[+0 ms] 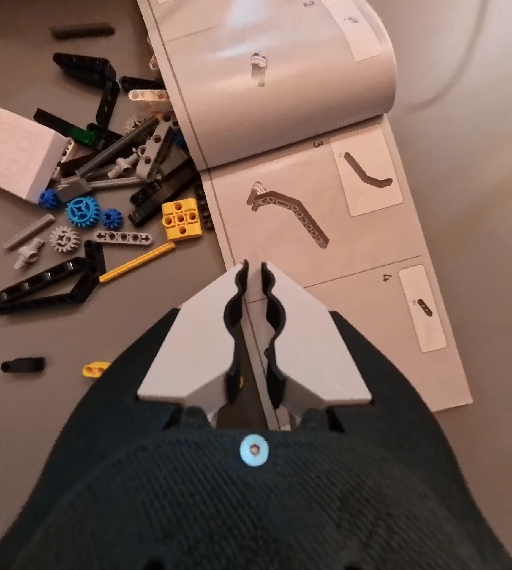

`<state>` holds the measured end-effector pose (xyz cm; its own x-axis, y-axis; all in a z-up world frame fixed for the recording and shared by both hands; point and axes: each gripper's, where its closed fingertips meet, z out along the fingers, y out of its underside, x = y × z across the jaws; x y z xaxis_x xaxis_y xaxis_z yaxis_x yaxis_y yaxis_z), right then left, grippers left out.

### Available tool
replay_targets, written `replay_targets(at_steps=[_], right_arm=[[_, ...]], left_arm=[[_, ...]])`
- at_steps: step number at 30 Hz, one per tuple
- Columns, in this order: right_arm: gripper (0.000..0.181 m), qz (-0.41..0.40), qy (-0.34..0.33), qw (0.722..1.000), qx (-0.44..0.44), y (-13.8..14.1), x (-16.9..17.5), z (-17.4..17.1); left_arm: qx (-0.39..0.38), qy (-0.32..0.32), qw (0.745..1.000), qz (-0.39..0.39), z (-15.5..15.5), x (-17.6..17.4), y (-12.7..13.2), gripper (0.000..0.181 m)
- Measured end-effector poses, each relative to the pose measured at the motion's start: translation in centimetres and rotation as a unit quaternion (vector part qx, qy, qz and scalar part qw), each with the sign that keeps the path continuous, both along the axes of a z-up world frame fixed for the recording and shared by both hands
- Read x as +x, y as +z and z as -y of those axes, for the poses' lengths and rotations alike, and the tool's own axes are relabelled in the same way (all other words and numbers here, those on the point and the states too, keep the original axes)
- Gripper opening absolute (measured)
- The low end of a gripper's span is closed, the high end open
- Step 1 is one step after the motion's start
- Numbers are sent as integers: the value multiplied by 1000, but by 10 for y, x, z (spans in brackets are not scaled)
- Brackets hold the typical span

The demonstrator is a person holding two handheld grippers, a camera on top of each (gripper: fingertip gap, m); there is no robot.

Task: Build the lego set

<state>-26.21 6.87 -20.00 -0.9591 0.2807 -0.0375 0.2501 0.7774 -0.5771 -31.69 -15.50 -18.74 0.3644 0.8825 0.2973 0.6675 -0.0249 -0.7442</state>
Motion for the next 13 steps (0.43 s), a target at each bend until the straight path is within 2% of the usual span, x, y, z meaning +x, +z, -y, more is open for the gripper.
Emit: replay_targets(at_steps=[1,3,7,10,13], right_arm=[[11,-1,0,1000,0,0,-1,-1],[20,0,-2,1000,-6,3,-4,-1],[24,-16,-8,999,-45,24,-13,9],[26,-51,-4,996,-75,44,-13,21],[30,-80,-8,993,-89,62,-5,27]], left_arm=[[7,-1,1000,0,1,0,2,0],[24,-4,1000,9,1,1,4,0],[27,8,1000,8,7,8,3,0],[29,37,999,-26,16,12,10,0],[35,71,996,-48,26,19,23,11]])
